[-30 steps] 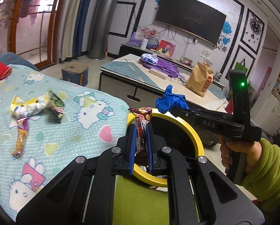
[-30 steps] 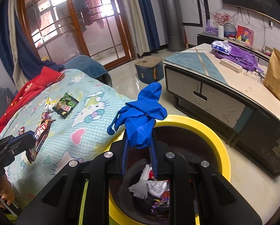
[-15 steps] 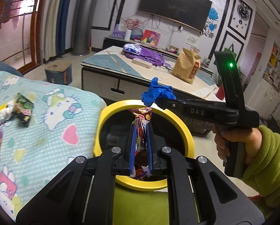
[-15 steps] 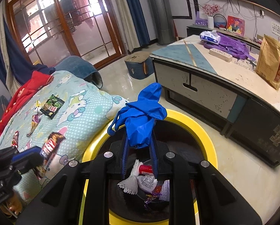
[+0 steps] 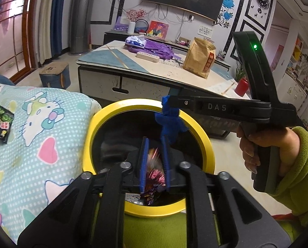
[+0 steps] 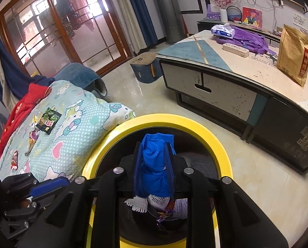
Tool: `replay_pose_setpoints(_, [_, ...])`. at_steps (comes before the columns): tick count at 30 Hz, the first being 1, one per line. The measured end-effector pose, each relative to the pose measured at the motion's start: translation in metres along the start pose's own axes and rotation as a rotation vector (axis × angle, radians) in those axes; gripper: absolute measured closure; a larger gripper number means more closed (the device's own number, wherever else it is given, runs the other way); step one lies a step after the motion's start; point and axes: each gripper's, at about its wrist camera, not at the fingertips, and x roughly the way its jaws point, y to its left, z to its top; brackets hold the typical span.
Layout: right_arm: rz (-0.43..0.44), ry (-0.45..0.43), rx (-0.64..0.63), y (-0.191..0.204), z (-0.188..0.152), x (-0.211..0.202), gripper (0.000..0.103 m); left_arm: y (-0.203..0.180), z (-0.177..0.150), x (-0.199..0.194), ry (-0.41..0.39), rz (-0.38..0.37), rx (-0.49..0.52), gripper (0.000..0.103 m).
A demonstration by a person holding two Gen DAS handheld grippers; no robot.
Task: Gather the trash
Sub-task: 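Open both tools to drop the wrapper and glove into the bin, then move both tools back toward the remaining wrappers on the bed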
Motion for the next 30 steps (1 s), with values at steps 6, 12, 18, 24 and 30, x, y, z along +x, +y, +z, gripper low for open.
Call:
replay_pose_setpoints(6, [-0.007,-0.029,0.016,-0.004,0.002,-0.005,0.051,0.001,-0.002,0.000,-0.007,0.009,-0.010,0.053])
replay_pose_setpoints(12, [-0.009,-0.042,0.010,-0.001,0.003,-0.007,0.042,0.007,-0.004,-0.006,-0.019,0.024,-0.054,0.018])
replay_pose_setpoints(18, [-0.016,-0.070,0.005,0.004,0.004,-0.011,0.034,0.014,-0.003,-0.018,-0.041,0.065,-0.071,0.011])
replay_pose_setpoints(24, [-0.009,-0.083,-0.002,0.011,0.005,-0.014,0.034,0.021,-0.002,-0.036,-0.078,0.152,-0.060,0.011])
replay_pose_setpoints(30, [0.035,-0.093,-0.039,0.032,0.004,-0.016,0.033,0.034,0.000,-0.057,-0.123,0.223,-0.088,0.011])
